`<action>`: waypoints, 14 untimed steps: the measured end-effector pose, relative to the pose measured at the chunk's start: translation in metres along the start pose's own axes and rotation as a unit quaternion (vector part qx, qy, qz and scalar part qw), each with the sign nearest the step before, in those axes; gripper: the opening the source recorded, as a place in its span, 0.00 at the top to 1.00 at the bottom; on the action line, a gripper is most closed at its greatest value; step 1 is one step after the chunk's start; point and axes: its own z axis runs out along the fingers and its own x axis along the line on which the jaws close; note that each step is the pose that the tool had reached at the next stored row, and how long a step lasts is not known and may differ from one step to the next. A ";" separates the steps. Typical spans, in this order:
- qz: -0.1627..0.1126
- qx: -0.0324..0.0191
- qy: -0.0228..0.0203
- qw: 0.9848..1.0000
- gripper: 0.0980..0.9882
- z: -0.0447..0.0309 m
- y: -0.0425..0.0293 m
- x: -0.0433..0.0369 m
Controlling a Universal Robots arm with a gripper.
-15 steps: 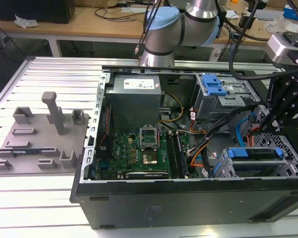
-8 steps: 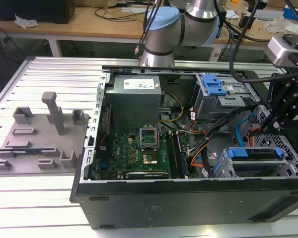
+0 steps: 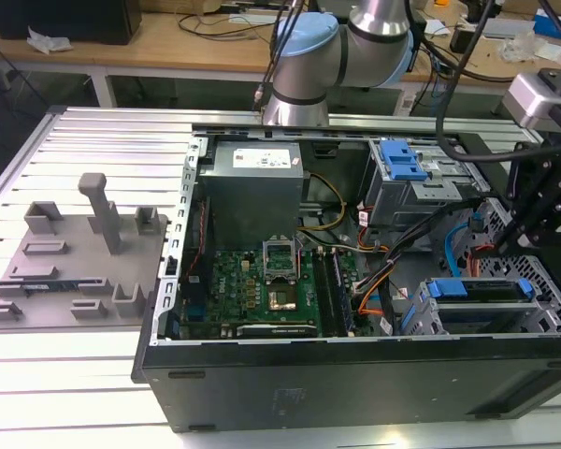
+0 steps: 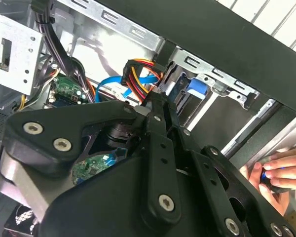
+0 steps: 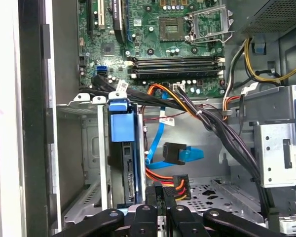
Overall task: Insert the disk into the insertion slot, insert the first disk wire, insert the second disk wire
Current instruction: 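Insert the first disk wire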
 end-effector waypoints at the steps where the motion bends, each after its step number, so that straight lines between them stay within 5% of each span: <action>1: 0.000 0.000 0.000 1.000 0.92 0.0000 -0.0001 0.0030; 5: 0.000 0.000 0.000 1.000 0.92 0.0005 -0.0001 0.0103; 14: 0.012 0.006 0.001 1.000 0.92 0.0050 0.0021 0.0109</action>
